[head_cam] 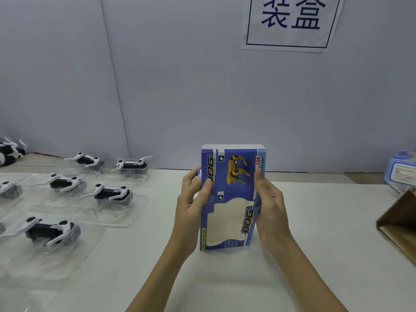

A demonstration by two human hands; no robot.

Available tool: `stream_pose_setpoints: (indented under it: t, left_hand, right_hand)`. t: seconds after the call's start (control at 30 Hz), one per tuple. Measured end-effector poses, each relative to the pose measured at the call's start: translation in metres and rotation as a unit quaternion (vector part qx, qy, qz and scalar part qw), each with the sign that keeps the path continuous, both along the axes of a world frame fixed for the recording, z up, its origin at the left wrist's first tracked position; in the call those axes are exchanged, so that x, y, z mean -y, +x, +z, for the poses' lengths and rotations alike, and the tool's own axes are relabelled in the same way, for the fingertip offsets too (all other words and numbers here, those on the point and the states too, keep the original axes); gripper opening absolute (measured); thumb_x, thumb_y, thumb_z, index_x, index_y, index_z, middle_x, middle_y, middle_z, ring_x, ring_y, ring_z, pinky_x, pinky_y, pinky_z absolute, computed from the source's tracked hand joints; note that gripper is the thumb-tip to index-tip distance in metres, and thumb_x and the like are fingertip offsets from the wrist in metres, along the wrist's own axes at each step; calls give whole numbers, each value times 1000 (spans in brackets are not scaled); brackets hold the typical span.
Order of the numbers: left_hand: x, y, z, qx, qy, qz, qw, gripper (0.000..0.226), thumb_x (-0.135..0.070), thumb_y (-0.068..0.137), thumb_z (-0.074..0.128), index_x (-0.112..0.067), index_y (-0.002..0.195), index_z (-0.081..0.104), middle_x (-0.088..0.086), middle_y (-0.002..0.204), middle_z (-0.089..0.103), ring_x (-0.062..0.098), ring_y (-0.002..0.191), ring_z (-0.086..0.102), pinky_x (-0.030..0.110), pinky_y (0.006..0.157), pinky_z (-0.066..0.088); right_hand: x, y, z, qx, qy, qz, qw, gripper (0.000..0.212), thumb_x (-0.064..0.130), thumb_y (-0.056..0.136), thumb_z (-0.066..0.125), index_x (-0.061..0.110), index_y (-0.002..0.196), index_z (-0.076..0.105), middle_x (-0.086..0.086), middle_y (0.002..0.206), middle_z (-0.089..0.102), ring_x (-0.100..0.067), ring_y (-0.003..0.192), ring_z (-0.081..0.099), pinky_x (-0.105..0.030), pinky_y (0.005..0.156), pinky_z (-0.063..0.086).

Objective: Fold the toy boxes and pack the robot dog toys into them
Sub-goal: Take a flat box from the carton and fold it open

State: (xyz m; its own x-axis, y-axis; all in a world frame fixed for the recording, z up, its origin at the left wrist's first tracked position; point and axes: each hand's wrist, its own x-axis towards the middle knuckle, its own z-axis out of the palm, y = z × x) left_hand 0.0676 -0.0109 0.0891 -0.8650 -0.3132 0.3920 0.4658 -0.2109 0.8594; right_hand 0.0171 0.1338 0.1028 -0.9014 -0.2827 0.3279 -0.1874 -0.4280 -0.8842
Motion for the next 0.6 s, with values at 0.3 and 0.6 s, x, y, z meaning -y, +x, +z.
stream_pose_setpoints:
  t: [0.3, 0.6]
  left_hand:
    - [1, -3, -2, -20, -17, 35, 999, 40, -40, 95, 63, -46, 133, 51, 4, 137, 61, 30, 119, 69, 44, 79, 64]
    - [-1, -5, -10, -27, -148, 98, 984, 23, -34, 100, 45, -41, 105, 67, 11, 124, 60, 38, 119, 61, 71, 101, 44]
  right_hand:
    - [4, -4, -3, 3, 7, -45, 999, 24, 54, 96, 61, 35, 105, 74, -8, 103, 80, -27, 87, 79, -34, 60, 63]
    - [3, -12, -8, -13, -10, -70, 997, 36, 35, 91, 63, 35, 127, 60, -2, 108, 77, -25, 89, 78, -29, 61, 61]
